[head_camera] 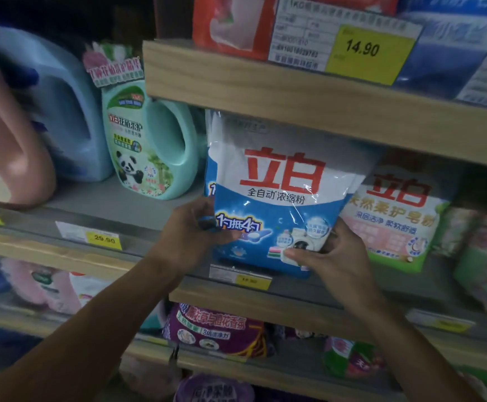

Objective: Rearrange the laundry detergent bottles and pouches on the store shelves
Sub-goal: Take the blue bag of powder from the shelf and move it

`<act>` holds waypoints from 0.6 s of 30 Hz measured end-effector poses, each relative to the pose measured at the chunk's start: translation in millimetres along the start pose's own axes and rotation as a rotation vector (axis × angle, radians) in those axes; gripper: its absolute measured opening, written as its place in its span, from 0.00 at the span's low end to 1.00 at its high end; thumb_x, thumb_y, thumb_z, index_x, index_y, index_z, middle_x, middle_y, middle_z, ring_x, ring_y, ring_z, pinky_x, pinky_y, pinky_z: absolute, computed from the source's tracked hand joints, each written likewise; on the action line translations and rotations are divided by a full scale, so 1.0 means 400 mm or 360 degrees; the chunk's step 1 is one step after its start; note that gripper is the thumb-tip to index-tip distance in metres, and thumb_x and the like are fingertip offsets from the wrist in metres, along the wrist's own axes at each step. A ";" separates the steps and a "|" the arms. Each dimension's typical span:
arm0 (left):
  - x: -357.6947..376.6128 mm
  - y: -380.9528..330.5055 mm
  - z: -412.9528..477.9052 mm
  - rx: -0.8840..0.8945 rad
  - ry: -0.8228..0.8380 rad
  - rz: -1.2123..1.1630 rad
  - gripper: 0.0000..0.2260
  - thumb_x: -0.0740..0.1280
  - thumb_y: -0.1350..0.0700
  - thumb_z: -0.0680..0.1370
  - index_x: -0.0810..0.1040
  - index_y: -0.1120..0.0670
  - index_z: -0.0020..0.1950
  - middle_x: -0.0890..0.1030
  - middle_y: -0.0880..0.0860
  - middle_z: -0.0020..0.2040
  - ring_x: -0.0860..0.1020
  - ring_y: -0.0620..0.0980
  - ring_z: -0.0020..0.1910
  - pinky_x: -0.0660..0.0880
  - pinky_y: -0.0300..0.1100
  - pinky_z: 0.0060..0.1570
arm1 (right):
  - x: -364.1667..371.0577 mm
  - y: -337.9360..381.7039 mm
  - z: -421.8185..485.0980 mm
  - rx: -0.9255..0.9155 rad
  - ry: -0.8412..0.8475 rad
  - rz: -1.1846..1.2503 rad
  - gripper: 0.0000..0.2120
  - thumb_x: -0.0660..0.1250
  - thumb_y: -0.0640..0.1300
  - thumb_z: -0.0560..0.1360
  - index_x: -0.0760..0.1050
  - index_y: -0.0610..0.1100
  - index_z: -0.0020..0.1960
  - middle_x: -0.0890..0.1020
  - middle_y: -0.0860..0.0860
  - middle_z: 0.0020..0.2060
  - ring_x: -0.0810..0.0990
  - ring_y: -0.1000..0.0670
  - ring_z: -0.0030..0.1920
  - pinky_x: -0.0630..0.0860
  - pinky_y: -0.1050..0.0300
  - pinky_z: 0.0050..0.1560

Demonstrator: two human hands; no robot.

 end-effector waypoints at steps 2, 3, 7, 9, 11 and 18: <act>-0.003 0.003 0.007 0.0009 0.0008 0.0062 0.17 0.74 0.75 0.69 0.78 0.69 0.57 0.84 0.63 0.53 0.83 0.55 0.49 0.81 0.33 0.39 | -0.001 -0.004 -0.003 -0.0031 -0.0012 -0.0073 0.28 0.82 0.36 0.65 0.74 0.58 0.55 0.85 0.69 0.47 0.85 0.65 0.48 0.82 0.68 0.41; -0.004 0.004 0.010 0.0010 0.0014 0.0109 0.17 0.74 0.74 0.70 0.78 0.69 0.57 0.84 0.64 0.55 0.83 0.57 0.52 0.83 0.35 0.41 | -0.001 -0.005 -0.004 -0.0041 -0.0013 -0.0100 0.29 0.83 0.38 0.65 0.73 0.59 0.55 0.85 0.70 0.48 0.85 0.65 0.48 0.82 0.68 0.42; -0.018 -0.002 0.010 -0.0025 0.0027 0.0206 0.18 0.76 0.71 0.68 0.80 0.66 0.56 0.86 0.61 0.53 0.85 0.57 0.55 0.83 0.37 0.46 | 0.001 0.003 -0.005 -0.0035 0.0018 -0.0188 0.30 0.84 0.41 0.64 0.72 0.61 0.56 0.85 0.69 0.49 0.86 0.63 0.48 0.84 0.64 0.39; -0.031 -0.004 0.013 -0.0055 0.0011 0.0233 0.18 0.78 0.69 0.66 0.80 0.66 0.54 0.88 0.57 0.49 0.86 0.51 0.50 0.83 0.36 0.44 | 0.008 0.006 0.001 -0.0010 0.0080 -0.0200 0.29 0.84 0.40 0.64 0.73 0.60 0.56 0.85 0.67 0.50 0.86 0.61 0.48 0.84 0.62 0.38; -0.036 -0.004 0.014 -0.0090 0.0001 0.0275 0.19 0.78 0.67 0.66 0.80 0.67 0.55 0.88 0.57 0.49 0.86 0.49 0.49 0.83 0.41 0.48 | 0.013 0.008 0.009 0.0018 0.0116 -0.0207 0.30 0.84 0.39 0.64 0.73 0.59 0.57 0.86 0.63 0.51 0.87 0.59 0.49 0.85 0.58 0.41; -0.033 -0.021 -0.009 -0.0079 0.0038 0.0416 0.19 0.77 0.70 0.68 0.79 0.66 0.58 0.87 0.54 0.48 0.85 0.40 0.43 0.82 0.33 0.40 | 0.010 0.009 -0.020 0.0083 0.0068 -0.0221 0.31 0.84 0.40 0.64 0.72 0.58 0.57 0.86 0.63 0.51 0.84 0.65 0.50 0.83 0.65 0.46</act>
Point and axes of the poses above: each hand's wrist, its own z-axis towards the middle knuckle, its own x-axis out of the palm, y = z × x, the point moved 6 cm from there along z, towards the middle knuckle
